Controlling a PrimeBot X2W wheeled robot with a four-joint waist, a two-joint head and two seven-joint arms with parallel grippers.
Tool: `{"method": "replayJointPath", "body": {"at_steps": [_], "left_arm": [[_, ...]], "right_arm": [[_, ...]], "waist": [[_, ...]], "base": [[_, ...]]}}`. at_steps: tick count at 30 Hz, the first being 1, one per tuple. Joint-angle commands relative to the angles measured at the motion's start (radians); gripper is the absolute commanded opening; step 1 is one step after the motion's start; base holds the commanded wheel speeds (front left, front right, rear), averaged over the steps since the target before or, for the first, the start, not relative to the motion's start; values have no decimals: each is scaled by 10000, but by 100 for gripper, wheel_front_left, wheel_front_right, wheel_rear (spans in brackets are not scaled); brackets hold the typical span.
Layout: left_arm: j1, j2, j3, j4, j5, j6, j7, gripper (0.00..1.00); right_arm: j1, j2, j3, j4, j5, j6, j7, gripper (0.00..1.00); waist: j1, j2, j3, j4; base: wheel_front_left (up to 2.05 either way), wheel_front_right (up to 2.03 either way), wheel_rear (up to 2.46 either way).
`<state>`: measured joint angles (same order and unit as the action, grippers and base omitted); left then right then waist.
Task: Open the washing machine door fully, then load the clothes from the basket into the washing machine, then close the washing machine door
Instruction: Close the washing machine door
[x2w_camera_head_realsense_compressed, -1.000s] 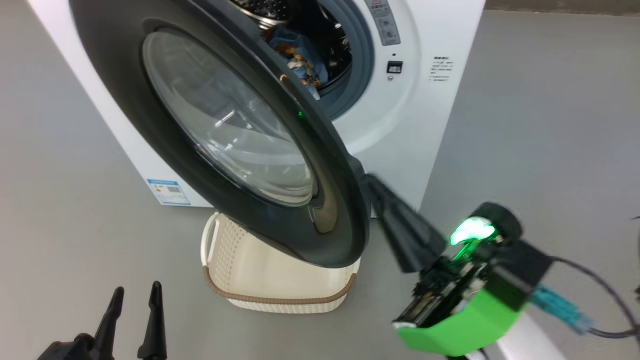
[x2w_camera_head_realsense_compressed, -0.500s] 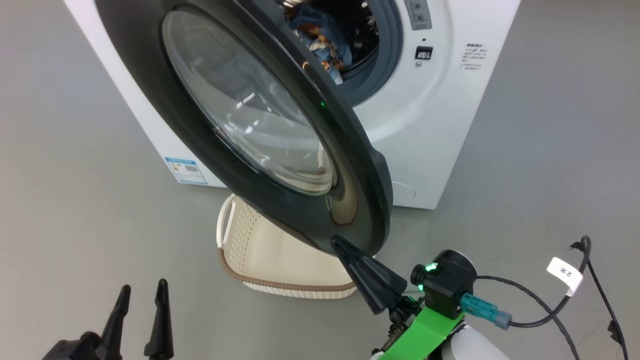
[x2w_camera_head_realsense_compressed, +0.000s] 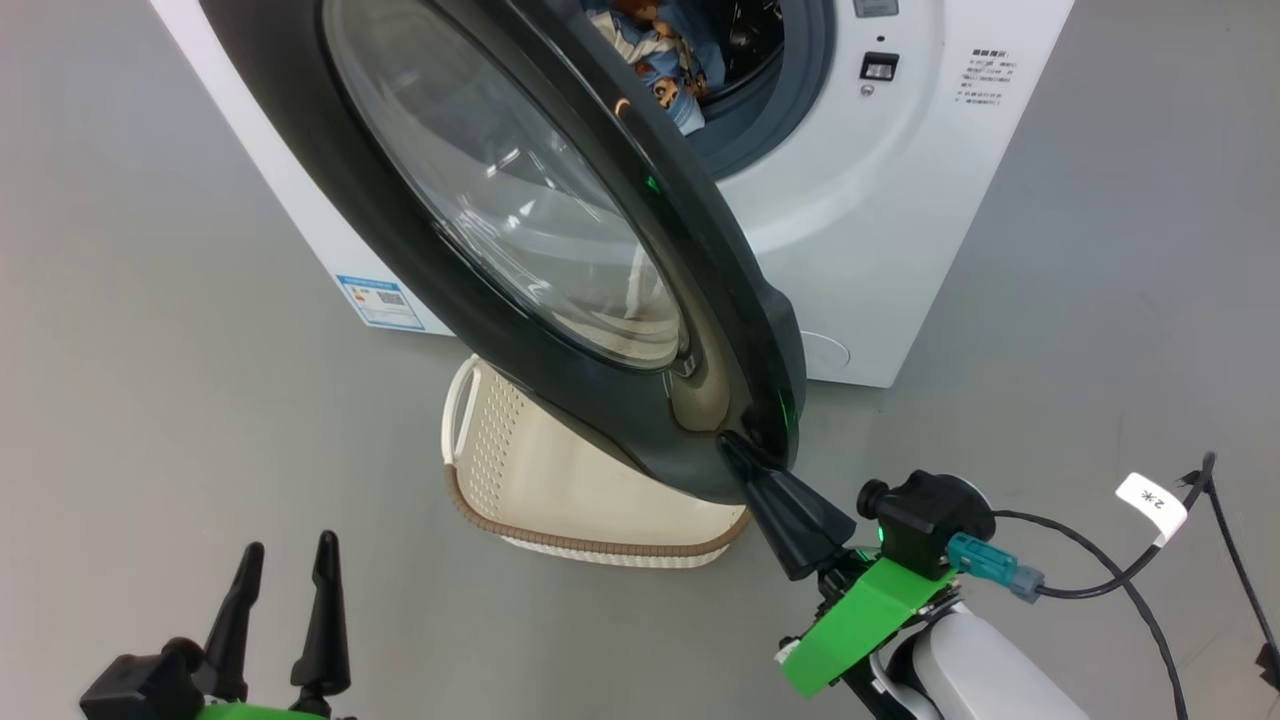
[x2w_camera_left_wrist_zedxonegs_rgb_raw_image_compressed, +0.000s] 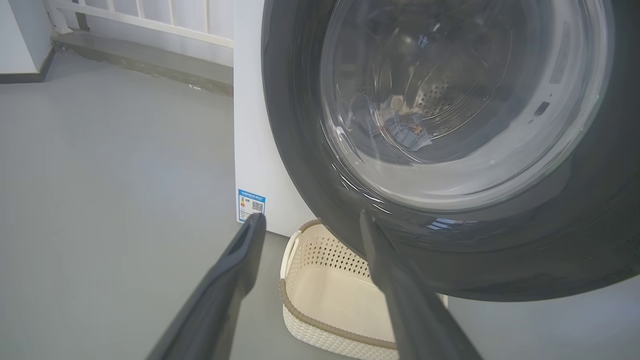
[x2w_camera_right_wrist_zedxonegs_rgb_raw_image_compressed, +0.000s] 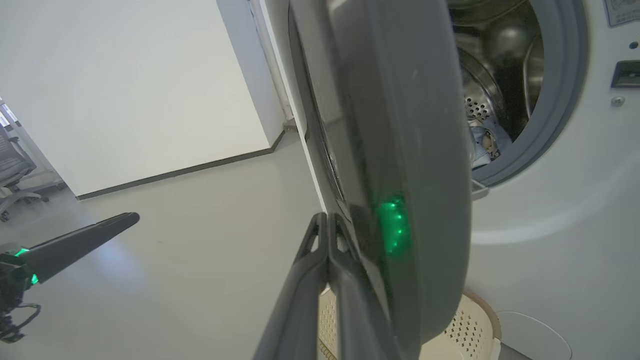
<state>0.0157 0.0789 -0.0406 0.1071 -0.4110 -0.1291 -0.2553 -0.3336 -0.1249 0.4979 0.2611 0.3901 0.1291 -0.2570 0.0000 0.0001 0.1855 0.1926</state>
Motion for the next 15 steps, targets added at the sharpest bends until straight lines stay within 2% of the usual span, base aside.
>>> {"method": "replayJointPath", "body": {"at_steps": [1,15], "left_arm": [[-441,123,334,-177,-114,-15,-65,100],[-820,82,255,-332,-153,-15,-65,100]], "right_arm": [[-249,186,100,-180,29,16,-48,0],[-923,240,-1038,15,-229,16,-48,0]], "waist": [[0,-1,24,0],[0,-1,578,44]], "base": [[0,0,0],[0,0,0]]}}
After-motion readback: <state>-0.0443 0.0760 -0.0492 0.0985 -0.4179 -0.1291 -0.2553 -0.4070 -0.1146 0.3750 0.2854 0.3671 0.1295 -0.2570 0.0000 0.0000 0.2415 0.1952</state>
